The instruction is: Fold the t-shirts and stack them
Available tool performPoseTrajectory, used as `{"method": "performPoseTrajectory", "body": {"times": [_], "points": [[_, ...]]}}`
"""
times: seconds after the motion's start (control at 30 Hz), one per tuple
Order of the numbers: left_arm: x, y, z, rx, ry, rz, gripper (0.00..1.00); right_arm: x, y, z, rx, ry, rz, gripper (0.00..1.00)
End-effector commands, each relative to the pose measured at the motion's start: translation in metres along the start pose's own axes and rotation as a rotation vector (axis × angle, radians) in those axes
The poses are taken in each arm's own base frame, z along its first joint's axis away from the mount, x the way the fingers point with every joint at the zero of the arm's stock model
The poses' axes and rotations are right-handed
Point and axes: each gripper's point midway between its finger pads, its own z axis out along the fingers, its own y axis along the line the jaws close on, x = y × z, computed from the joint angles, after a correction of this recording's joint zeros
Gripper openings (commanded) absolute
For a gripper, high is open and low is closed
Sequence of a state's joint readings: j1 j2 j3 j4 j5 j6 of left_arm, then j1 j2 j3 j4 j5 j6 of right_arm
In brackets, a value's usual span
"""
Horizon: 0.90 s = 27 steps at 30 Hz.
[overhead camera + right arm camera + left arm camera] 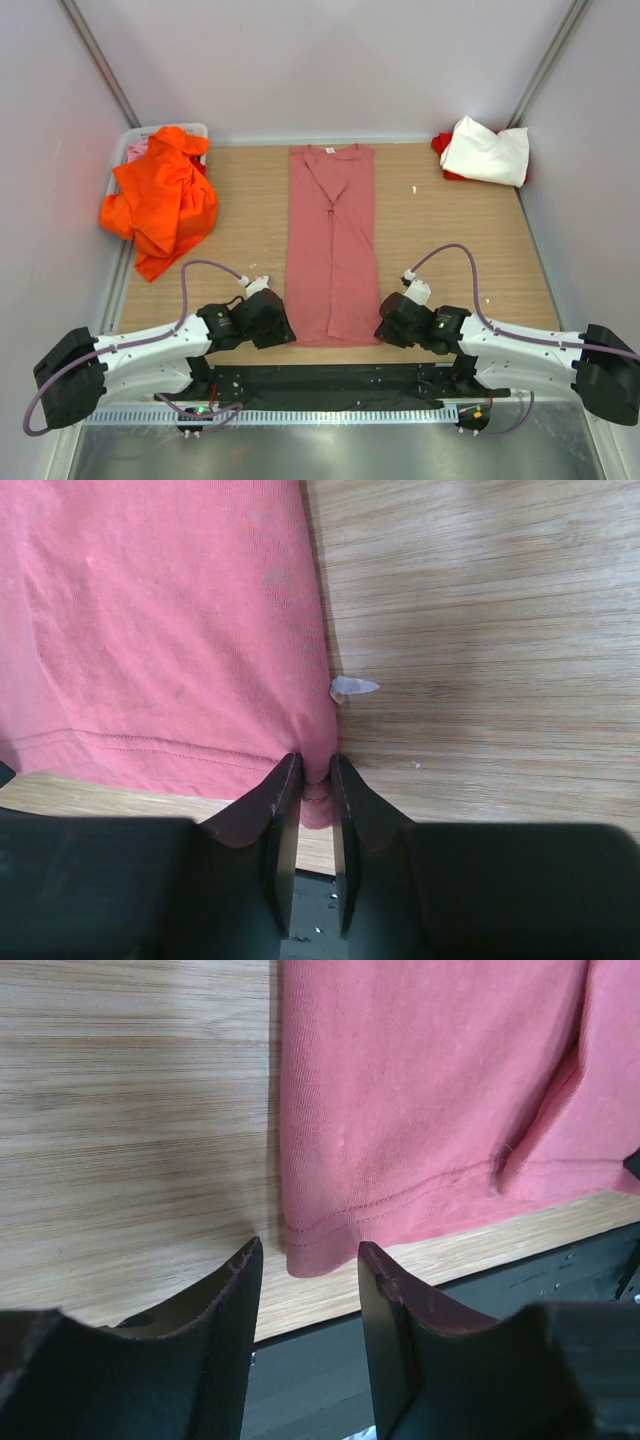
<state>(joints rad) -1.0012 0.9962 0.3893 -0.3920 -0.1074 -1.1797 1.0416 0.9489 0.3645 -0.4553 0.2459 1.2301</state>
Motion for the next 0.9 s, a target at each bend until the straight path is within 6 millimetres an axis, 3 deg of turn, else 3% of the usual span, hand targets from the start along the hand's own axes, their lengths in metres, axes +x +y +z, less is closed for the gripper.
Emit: {"method": "performPoseTrajectory", "body": {"times": [0.0,0.2,0.27,0.37,0.53,0.6,0.7,0.73,0.77,0.83,0.87], "points": [[-0.002,0.005,0.002,-0.015,-0.026,0.009,0.41,-0.005,0.005,0.0,-0.024,-0.034,0.018,0.23],[-0.006,0.001,0.005,-0.015,-0.038,0.025,0.17,-0.007,0.005,-0.003,-0.029,-0.042,0.02,0.14],[-0.008,-0.001,0.005,-0.012,-0.045,0.026,0.01,-0.008,0.005,-0.004,-0.028,-0.045,0.017,0.1],[-0.01,-0.006,0.002,-0.003,-0.045,0.028,0.0,-0.009,0.004,-0.007,-0.018,-0.042,0.012,0.01],[-0.011,-0.022,-0.017,0.023,-0.039,0.016,0.0,-0.011,0.005,-0.02,-0.024,-0.042,0.006,0.01],[-0.014,-0.021,-0.025,-0.001,-0.037,0.027,0.0,-0.022,0.014,-0.03,-0.033,-0.074,0.001,0.01],[-0.03,-0.037,-0.041,0.002,-0.072,0.068,0.0,-0.041,0.031,-0.045,-0.029,-0.125,-0.04,0.02],[-0.042,-0.053,-0.053,0.026,-0.098,0.091,0.0,-0.046,0.032,-0.047,-0.012,-0.133,-0.073,0.01],[-0.046,-0.049,-0.053,-0.025,-0.101,0.108,0.0,-0.056,0.043,-0.051,0.002,-0.153,-0.087,0.01],[-0.063,-0.066,-0.065,-0.023,-0.126,0.125,0.0,-0.067,0.048,-0.054,0.038,-0.169,-0.147,0.01],[-0.067,-0.063,-0.062,-0.06,-0.118,0.152,0.0,-0.077,0.059,-0.056,0.043,-0.185,-0.158,0.01]]}}
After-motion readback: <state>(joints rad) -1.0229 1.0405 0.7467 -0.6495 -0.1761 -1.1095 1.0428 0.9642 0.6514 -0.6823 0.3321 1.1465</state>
